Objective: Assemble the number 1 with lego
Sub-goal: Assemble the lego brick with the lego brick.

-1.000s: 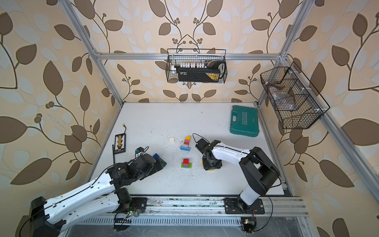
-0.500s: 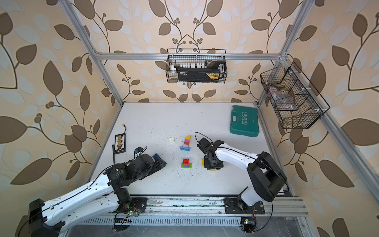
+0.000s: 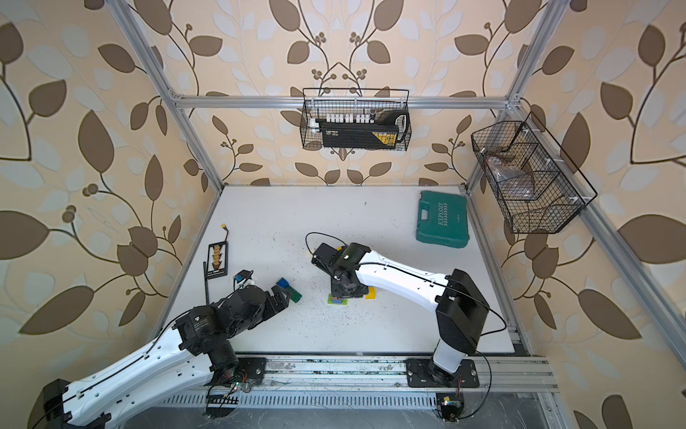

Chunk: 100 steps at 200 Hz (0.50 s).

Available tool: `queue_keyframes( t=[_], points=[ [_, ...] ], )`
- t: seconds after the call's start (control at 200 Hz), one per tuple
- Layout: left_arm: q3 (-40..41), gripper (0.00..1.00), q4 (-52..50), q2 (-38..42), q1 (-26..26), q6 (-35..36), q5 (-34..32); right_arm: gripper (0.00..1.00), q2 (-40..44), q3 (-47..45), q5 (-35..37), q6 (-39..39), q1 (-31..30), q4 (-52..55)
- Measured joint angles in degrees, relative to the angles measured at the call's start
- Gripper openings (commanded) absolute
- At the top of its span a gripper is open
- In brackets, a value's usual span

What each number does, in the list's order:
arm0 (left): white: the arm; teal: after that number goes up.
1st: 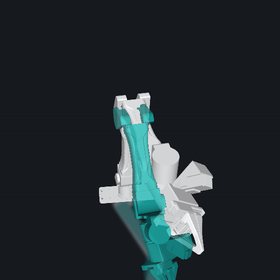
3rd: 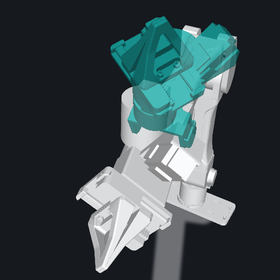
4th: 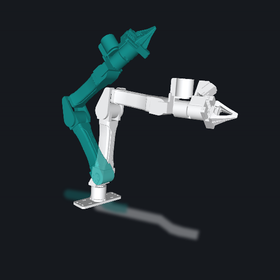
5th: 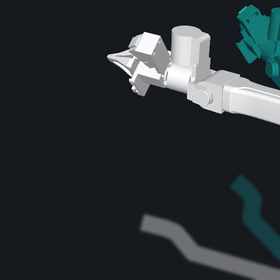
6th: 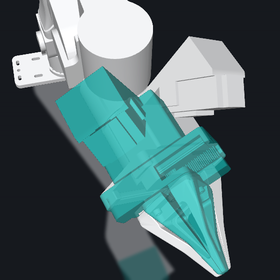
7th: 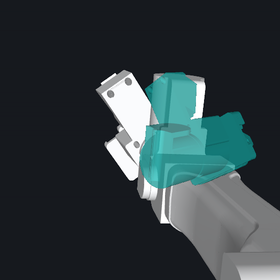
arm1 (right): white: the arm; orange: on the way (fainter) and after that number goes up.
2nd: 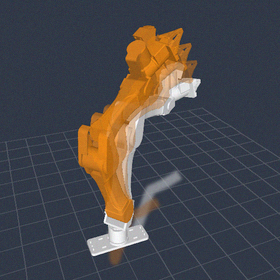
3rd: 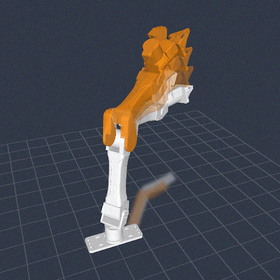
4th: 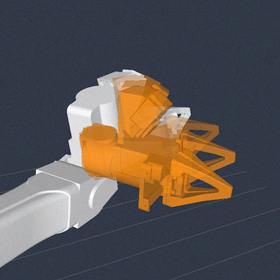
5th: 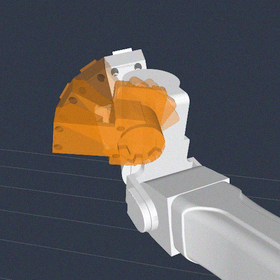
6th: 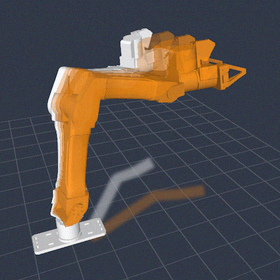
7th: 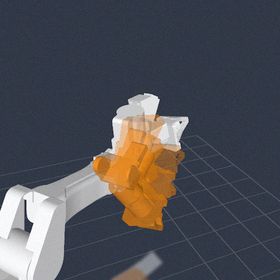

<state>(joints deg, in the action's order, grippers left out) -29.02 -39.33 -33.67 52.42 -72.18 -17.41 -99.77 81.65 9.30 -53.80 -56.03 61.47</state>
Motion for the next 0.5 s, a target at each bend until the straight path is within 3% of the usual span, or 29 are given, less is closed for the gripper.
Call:
queue_keyframes(
  t=[0.195,0.5],
  points=[
    [2.3,0.99,-0.3,6.3,0.0,-0.1,0.0,0.11,-7.1,7.8,0.5,-3.3,-1.8,2.5],
    [3.0,0.99,-0.2,9.2,0.0,0.2,0.1,0.12,-7.6,8.2,0.8,-8.2,-1.5,2.2]
  ],
)
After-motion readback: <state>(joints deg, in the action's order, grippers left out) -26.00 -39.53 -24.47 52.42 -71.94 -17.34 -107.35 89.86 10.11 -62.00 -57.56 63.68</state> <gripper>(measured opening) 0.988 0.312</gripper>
